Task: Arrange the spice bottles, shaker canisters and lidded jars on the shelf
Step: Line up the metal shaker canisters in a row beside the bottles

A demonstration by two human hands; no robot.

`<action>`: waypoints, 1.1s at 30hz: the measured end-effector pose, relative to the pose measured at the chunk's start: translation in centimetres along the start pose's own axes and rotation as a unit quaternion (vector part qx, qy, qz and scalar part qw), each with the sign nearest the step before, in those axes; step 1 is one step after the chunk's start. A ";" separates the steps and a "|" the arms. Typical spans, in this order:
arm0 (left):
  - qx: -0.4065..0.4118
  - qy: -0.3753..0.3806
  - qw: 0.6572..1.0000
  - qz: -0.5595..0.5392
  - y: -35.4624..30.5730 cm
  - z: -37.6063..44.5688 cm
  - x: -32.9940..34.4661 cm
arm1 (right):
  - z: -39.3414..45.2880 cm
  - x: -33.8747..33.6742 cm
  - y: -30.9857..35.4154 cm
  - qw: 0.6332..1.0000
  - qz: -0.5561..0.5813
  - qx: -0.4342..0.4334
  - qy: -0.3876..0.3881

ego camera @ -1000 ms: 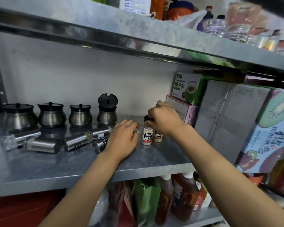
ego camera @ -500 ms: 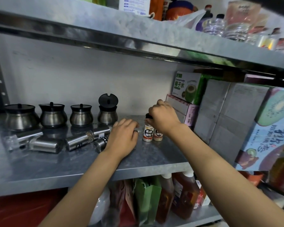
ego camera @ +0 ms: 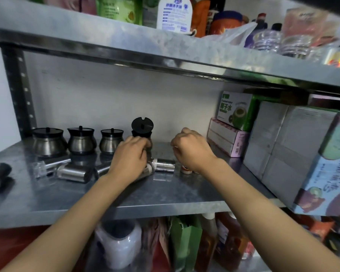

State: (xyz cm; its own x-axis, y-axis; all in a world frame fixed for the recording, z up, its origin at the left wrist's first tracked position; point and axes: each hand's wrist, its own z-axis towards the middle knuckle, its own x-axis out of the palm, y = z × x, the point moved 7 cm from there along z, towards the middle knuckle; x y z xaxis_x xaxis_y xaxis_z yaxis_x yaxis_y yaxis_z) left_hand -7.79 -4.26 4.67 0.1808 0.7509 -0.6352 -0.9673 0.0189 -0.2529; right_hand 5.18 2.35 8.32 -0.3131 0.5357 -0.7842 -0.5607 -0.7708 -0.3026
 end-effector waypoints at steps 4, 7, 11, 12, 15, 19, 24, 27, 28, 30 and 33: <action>0.008 0.011 1.000 0.003 0.7 -0.3 -0.8 | -0.4 2.2 2.3 0.995 -0.031 -0.048 0.080; 0.020 0.019 1.000 0.011 0.9 -0.4 -0.8 | -0.7 3.9 3.4 0.987 -0.066 -0.065 0.128; 0.020 0.024 0.999 0.011 0.7 -0.4 -0.8 | -0.7 4.9 3.7 0.982 -0.080 -0.068 0.155; 0.019 0.026 0.999 0.011 0.6 -0.5 -0.8 | -0.6 5.0 3.7 0.982 -0.081 -0.067 0.157; 0.016 0.027 0.999 0.009 0.6 -0.7 -0.9 | -0.3 5.4 3.5 0.981 -0.085 -0.055 0.168; 0.011 0.036 0.999 0.009 0.9 -0.9 -0.8 | 0.2 5.5 3.2 0.981 -0.089 -0.022 0.168; 0.001 0.033 0.999 0.003 1.4 -1.0 -0.7 | 0.3 6.1 3.5 0.970 -0.122 -0.029 0.210; -0.002 0.031 1.000 -0.006 1.7 -1.0 -0.7 | 0.3 6.6 3.4 0.959 -0.155 -0.041 0.234; -0.002 0.030 0.999 -0.011 1.8 -1.0 -0.7 | 0.3 6.8 3.3 0.956 -0.162 -0.042 0.240; -0.005 0.025 0.999 -0.024 2.0 -1.0 -0.8 | 0.3 7.1 3.1 0.954 -0.160 -0.042 0.250; -0.013 0.025 0.999 -0.029 2.4 -0.8 -0.8 | 0.5 7.4 2.8 0.956 -0.149 -0.039 0.251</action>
State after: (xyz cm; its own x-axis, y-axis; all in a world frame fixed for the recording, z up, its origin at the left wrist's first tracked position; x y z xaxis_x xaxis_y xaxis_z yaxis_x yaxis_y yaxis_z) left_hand -10.13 -5.34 4.03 0.2459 0.7145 -0.6550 -0.9502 0.0443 -0.3083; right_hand 0.90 4.31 1.93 0.2706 0.5173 -0.8119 -0.5028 -0.6433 -0.5774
